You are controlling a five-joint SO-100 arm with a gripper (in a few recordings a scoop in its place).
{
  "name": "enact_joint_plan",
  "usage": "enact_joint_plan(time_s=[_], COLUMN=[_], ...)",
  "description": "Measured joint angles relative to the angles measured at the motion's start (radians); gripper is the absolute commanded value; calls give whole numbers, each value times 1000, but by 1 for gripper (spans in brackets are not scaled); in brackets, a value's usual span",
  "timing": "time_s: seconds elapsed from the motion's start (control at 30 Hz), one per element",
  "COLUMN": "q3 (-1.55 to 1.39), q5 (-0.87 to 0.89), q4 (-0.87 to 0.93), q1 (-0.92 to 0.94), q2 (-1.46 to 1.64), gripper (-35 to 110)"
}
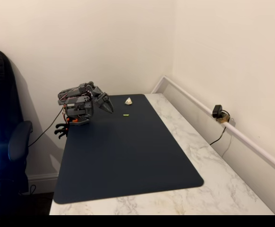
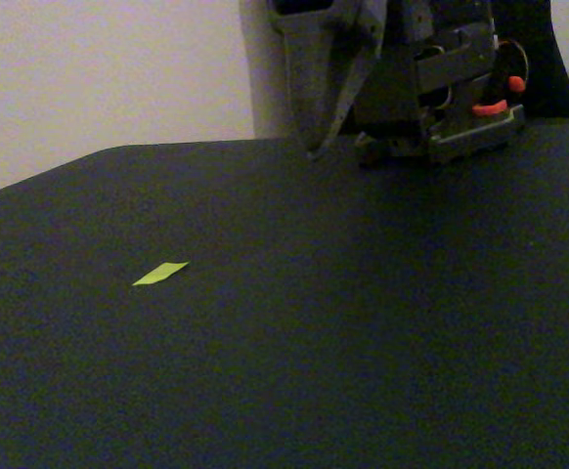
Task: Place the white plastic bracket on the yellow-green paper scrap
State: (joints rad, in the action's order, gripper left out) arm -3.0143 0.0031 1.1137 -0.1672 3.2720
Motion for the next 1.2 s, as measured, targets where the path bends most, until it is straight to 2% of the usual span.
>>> enact_joint_plan(time_s=[1.2], q3=[0], q5=[9], q4=[0], q1=[21], q2=[0], gripper=[0])
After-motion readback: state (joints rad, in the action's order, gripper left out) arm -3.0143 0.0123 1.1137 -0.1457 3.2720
